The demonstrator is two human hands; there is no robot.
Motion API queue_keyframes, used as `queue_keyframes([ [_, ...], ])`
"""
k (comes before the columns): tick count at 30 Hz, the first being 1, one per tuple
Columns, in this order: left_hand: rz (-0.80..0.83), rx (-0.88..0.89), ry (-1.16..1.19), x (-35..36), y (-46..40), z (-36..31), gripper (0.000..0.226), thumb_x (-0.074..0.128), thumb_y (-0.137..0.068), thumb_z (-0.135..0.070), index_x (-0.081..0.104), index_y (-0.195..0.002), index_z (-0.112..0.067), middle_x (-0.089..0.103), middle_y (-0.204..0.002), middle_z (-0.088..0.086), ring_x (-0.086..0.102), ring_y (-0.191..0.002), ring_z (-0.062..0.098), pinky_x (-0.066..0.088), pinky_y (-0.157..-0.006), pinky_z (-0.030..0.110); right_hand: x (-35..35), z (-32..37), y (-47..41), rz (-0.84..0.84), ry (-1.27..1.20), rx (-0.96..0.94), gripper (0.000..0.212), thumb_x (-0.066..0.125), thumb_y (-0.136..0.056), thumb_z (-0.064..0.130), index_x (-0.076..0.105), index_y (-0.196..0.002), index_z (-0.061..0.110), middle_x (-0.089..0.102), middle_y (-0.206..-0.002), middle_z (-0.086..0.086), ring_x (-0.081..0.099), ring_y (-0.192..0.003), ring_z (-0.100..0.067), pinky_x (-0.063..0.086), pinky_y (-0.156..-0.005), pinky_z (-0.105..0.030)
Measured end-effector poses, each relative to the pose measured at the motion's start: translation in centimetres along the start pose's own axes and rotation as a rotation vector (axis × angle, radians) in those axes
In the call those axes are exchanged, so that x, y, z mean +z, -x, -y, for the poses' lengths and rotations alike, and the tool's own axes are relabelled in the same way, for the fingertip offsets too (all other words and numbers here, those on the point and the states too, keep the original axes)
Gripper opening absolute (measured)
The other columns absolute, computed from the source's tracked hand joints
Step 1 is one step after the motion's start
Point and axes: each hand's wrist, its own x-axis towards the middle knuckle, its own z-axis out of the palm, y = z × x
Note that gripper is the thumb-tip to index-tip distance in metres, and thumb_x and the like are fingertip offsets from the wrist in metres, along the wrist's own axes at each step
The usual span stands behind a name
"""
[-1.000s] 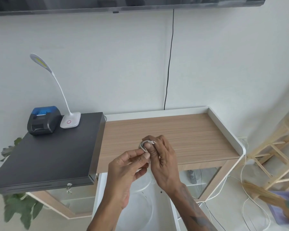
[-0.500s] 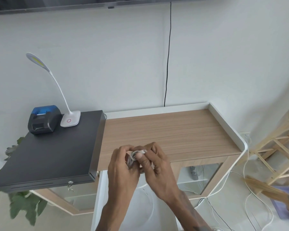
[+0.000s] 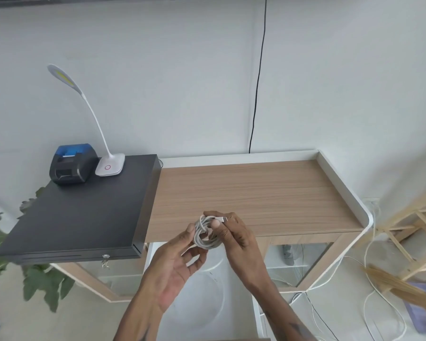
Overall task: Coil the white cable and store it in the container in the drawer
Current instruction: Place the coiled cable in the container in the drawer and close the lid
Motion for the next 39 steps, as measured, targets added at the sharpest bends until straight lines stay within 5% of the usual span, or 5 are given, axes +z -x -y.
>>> queue_keyframes([
  [12, -0.572, 0.185, -0.242, -5.1, -3.5, 7.7, 0.014, 0.080, -0.082, -0.024, 0.080, -0.095, -0.018, 0.081, -0.087, -0.003, 0.071, -0.086, 0.017, 0.053, -0.070, 0.027, 2.1, -9.3, 1.5, -0.001, -0.175, 0.501, 0.006, 0.068, -0.094, 0.015, 0.070, -0.099, 0.017, 0.073, -0.093, -0.023, 0.070, -0.075, -0.024, 0.061, -0.065, -0.033],
  [25, -0.447, -0.143, -0.723, -15.2, -9.0, 14.3, 0.011, 0.080, -0.079, -0.014, 0.078, -0.084, -0.023, 0.075, -0.081, 0.000, 0.075, -0.078, 0.026, 0.062, -0.079, 0.046, 7.4, -21.9, 3.5, -0.064, 0.059, 0.966, 0.021, 0.060, -0.088, 0.002, 0.074, -0.099, 0.014, 0.075, -0.092, -0.014, 0.068, -0.075, -0.024, 0.061, -0.083, -0.048],
  [28, -0.458, -0.158, -0.840, -16.3, -10.9, 15.5, 0.005, 0.075, -0.082, -0.016, 0.080, -0.082, -0.017, 0.071, -0.068, -0.003, 0.071, -0.072, 0.022, 0.058, -0.072, 0.026, 8.5, -23.7, 2.9, -0.099, 0.106, 1.030, 0.025, 0.058, -0.088, 0.001, 0.073, -0.101, 0.016, 0.074, -0.097, -0.011, 0.067, -0.082, -0.024, 0.062, -0.084, -0.040],
  [32, -0.460, -0.167, -0.975, -16.3, -13.0, 16.9, 0.025, 0.065, -0.086, -0.009, 0.064, -0.062, -0.003, 0.056, -0.055, 0.015, 0.040, -0.048, 0.010, 0.033, -0.046, 0.011, 9.3, -25.7, 1.9, -0.093, 0.282, 1.087, 0.031, 0.049, -0.086, -0.001, 0.070, -0.086, 0.022, 0.063, -0.077, 0.003, 0.050, -0.061, -0.012, 0.039, -0.046, -0.008],
  [39, -0.364, -0.233, -1.070, -16.2, -13.9, 17.4, 0.022, 0.055, -0.089, 0.002, 0.063, -0.070, -0.004, 0.061, -0.065, 0.002, 0.048, -0.064, 0.020, 0.035, -0.049, 0.009, 9.1, -26.3, 1.4, 0.028, 0.480, 1.065, 0.024, 0.046, -0.087, 0.006, 0.047, -0.063, 0.010, 0.036, -0.054, 0.003, 0.022, -0.052, -0.014, 0.017, -0.035, -0.014],
])
